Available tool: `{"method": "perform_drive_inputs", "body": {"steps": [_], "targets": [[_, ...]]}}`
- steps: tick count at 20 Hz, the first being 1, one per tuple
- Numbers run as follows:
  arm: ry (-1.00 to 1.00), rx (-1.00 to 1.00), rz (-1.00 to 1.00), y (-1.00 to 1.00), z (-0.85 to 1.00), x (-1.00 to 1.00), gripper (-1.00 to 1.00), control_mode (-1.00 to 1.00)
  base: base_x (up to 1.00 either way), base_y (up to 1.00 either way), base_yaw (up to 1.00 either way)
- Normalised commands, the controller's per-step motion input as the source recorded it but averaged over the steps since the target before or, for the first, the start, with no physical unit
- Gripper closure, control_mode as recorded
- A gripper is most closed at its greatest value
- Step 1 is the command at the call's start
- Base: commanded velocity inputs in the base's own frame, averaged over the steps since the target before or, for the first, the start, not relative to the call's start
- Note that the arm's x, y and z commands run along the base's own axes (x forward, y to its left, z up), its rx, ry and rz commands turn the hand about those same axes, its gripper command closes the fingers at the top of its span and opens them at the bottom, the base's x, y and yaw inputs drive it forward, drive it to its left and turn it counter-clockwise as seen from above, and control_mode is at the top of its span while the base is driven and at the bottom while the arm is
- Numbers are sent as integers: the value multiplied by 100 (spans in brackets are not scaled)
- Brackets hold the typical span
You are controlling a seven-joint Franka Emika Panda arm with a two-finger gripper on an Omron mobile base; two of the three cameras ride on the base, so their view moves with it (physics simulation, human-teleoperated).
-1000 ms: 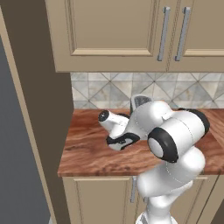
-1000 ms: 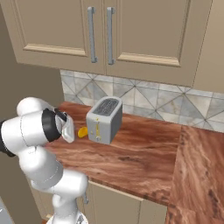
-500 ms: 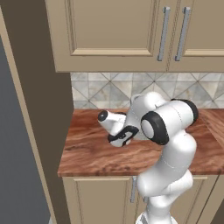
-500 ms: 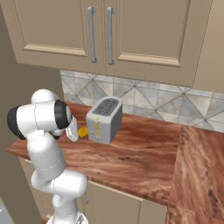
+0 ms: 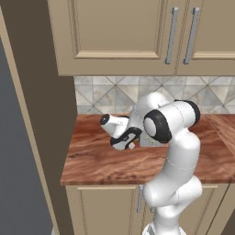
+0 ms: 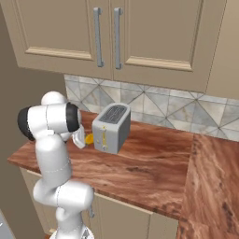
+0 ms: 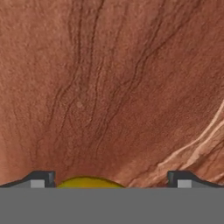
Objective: Place the beer on the top shelf of the fridge to keep it out of children's reach, and place the eggplant and mango on lower shelves for easy access.
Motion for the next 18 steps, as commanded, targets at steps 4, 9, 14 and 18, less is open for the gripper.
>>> {"method": "perform_drive_inputs", "body": {"steps": [4, 9, 14, 18], "targets": [[5, 0, 0, -16, -25, 17, -100, -100, 0, 0, 0], [6, 0, 3, -15, -10, -3, -100, -100, 0, 0, 0], [0, 0, 8, -9, 0, -32, -100, -100, 0, 0, 0], [-6, 0, 5, -18, 11, -25, -100, -100, 0, 0, 0]]}}
